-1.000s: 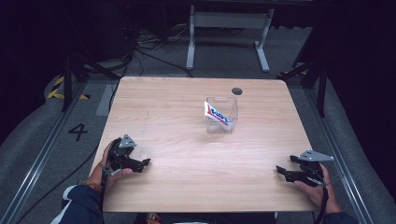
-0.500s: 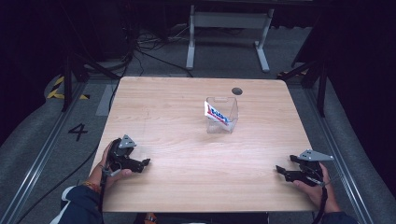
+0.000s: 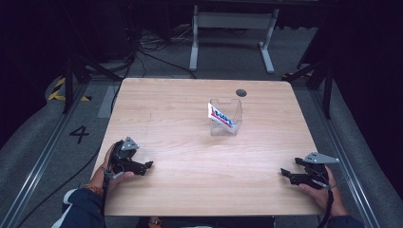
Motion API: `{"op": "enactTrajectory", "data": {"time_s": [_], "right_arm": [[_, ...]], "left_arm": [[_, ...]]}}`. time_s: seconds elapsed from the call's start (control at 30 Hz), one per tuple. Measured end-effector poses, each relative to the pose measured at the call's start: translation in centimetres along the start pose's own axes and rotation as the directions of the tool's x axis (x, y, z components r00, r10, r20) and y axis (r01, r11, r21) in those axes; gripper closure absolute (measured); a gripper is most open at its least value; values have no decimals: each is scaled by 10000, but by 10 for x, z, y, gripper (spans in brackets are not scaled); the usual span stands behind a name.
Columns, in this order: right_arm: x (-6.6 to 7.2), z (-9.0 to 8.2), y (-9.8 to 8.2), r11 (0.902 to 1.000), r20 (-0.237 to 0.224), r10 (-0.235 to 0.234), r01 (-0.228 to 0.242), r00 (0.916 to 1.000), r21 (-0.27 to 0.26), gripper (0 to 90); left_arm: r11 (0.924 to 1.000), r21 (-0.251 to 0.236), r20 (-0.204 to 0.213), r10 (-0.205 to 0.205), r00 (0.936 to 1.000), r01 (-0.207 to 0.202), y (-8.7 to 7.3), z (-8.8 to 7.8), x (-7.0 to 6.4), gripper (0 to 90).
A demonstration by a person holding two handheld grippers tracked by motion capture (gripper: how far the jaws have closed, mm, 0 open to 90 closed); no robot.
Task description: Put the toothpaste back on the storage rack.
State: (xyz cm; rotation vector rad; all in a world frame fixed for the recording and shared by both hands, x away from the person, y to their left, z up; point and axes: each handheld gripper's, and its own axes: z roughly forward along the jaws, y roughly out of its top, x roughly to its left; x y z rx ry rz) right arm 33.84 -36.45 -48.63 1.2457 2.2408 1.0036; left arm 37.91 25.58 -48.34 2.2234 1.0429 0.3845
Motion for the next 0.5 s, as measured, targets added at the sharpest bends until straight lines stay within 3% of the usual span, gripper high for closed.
{"op": "enactTrajectory", "data": {"time_s": [0.5], "right_arm": [[-1,0,0,10000,-101,-44,44,9999,-12,205]], "left_arm": [[10000,-29,-46,20,10000,-20,0,0,0,1]]}}
